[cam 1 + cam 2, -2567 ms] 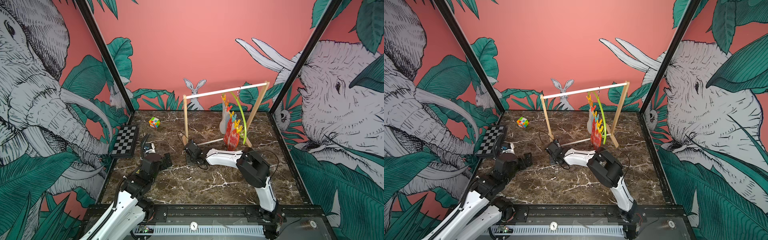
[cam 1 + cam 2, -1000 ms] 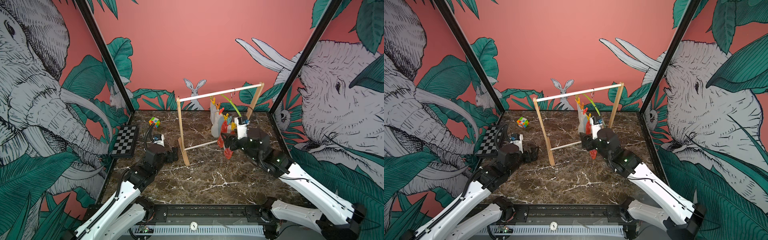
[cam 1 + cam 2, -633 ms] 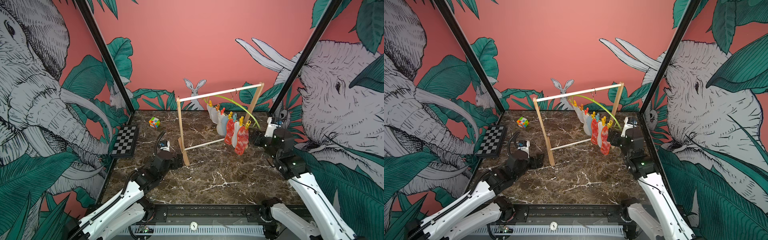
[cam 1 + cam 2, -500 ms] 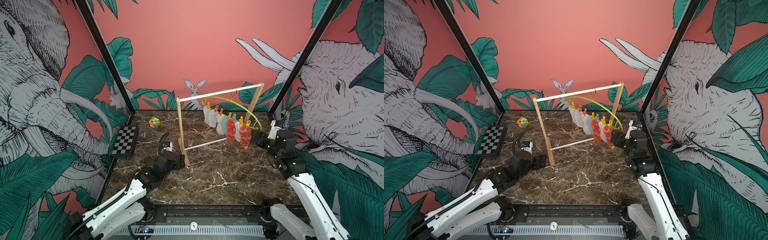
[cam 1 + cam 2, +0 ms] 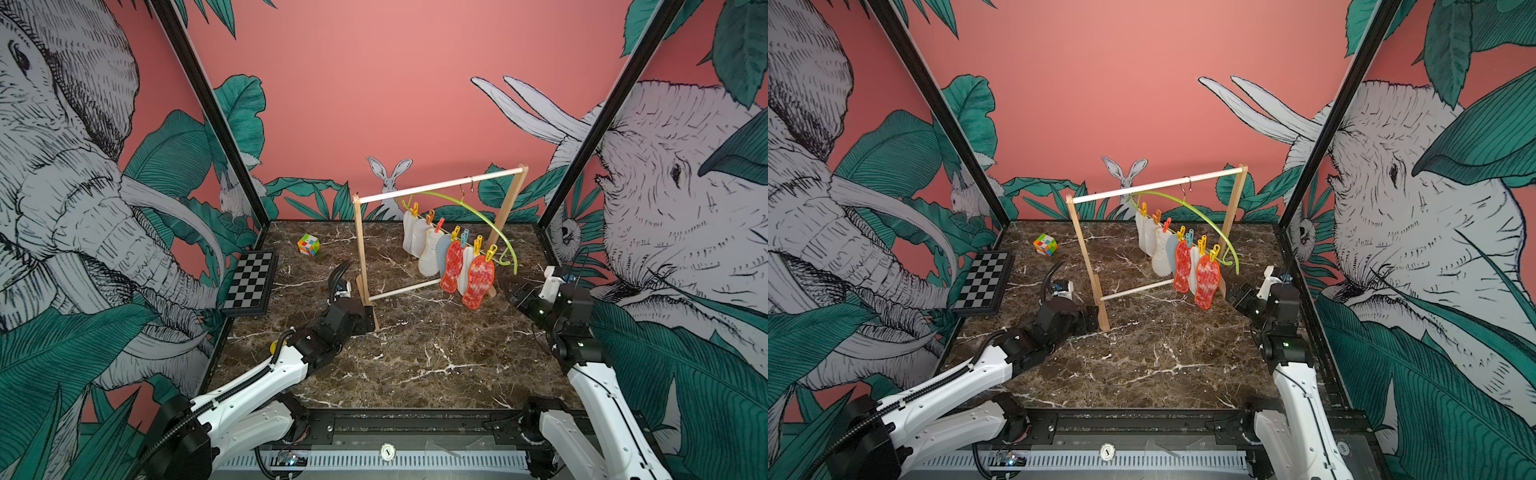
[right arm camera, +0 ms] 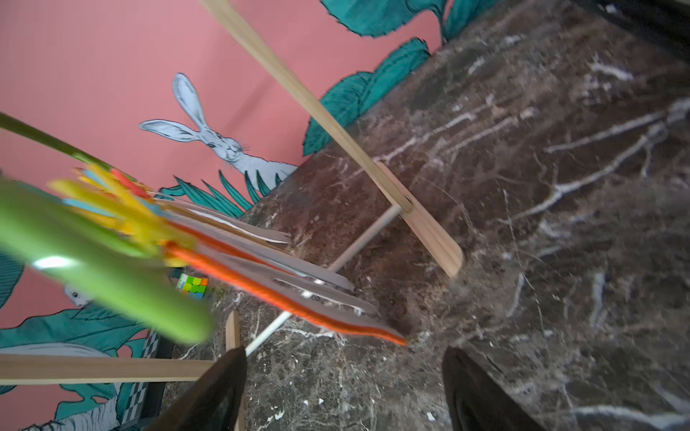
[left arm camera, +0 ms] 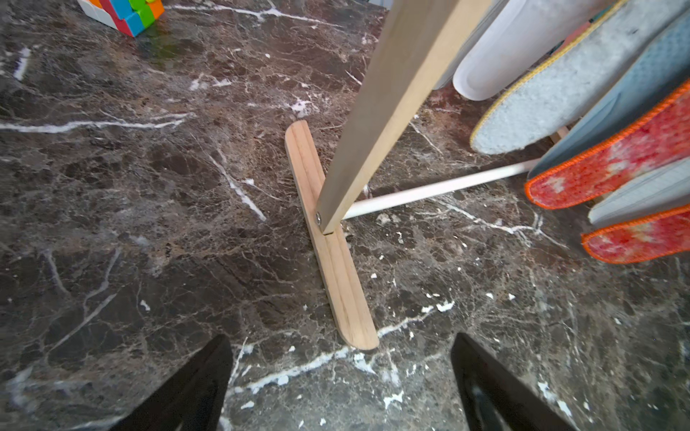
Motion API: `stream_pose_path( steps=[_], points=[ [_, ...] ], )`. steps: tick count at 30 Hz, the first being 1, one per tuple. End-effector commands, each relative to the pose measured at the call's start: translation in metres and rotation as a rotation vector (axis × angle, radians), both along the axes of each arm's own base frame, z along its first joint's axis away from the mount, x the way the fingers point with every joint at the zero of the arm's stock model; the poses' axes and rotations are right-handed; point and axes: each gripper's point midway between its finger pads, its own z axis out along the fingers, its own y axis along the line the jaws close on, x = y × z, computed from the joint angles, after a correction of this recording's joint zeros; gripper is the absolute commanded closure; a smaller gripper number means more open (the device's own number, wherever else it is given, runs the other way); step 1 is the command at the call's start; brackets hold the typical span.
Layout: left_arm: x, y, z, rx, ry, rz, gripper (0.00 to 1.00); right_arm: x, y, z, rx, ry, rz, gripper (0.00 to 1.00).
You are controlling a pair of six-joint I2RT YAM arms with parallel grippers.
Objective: Take the shoe insoles off the hanger
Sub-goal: Move the clothesline to the center of the board.
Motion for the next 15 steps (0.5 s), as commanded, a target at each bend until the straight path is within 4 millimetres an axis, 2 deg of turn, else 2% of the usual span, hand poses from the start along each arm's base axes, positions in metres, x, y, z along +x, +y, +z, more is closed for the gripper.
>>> stream_pose_path(
  steps=[1, 4, 7, 11, 15],
  points=[
    [0.019, 0.0, 0.028, -0.012, -0.111, 0.059, 0.11, -0.006, -0.007, -0.013, 0.061, 0.024, -0.057, 0.2],
    [0.032, -0.01, 0.037, -0.022, -0.165, 0.047, 0.17, -0.009, -0.018, -0.037, 0.076, 0.1, -0.111, 0.26],
    [0.044, -0.021, 0.045, -0.01, -0.208, 0.025, 0.22, -0.007, -0.021, -0.05, 0.089, 0.146, -0.121, 0.3],
    [0.057, -0.023, 0.052, 0.002, -0.282, 0.051, 0.24, -0.001, -0.018, -0.058, 0.106, 0.17, -0.101, 0.3],
    [0.067, -0.016, 0.058, 0.015, -0.368, 0.105, 0.25, 0.0, -0.017, -0.061, 0.102, 0.181, -0.091, 0.26]
  ],
)
